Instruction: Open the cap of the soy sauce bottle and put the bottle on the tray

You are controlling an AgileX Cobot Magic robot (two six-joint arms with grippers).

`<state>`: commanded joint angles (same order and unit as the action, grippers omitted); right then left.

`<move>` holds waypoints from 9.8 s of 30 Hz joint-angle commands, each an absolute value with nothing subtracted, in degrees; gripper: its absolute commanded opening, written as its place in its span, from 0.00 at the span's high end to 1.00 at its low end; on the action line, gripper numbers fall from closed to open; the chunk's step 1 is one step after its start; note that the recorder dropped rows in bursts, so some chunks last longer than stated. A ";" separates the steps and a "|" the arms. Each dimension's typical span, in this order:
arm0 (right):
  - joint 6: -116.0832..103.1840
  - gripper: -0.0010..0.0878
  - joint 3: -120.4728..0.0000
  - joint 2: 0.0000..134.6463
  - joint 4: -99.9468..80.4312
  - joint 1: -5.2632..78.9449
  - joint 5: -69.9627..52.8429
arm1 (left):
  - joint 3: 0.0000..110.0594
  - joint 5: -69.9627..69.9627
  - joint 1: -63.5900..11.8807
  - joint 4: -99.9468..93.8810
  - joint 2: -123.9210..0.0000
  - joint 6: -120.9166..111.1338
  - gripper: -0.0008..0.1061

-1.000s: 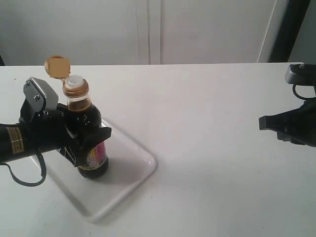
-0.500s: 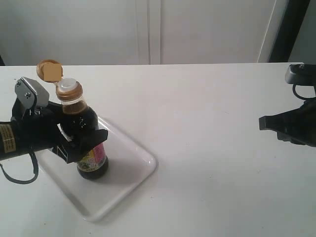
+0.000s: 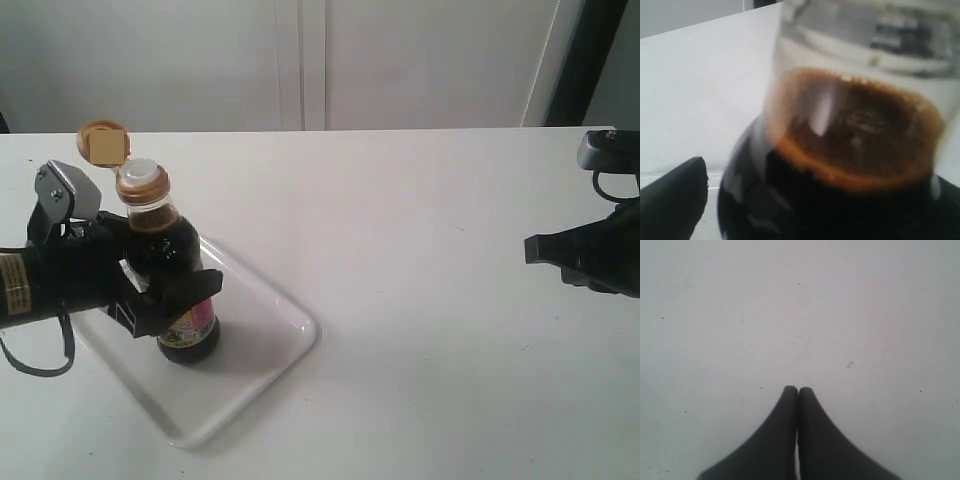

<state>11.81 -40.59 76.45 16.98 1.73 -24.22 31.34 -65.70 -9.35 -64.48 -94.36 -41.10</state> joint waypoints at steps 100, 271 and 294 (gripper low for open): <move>12.41 0.99 -40.59 76.45 17.26 1.73 -25.47 | 31.34 -40.66 -9.26 -99.95 -61.25 -92.94 0.29; -1.81 0.99 -10.72 5.49 0.90 1.70 -6.20 | 0.00 11.83 -9.26 1.59 0.00 -2.51 0.99; 0.00 0.99 0.00 0.00 0.65 1.70 -13.05 | 0.00 11.71 -9.26 1.59 0.00 -2.51 0.99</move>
<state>0.00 0.00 0.00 0.65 1.70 -13.05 0.00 11.71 -9.26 1.59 0.00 -2.51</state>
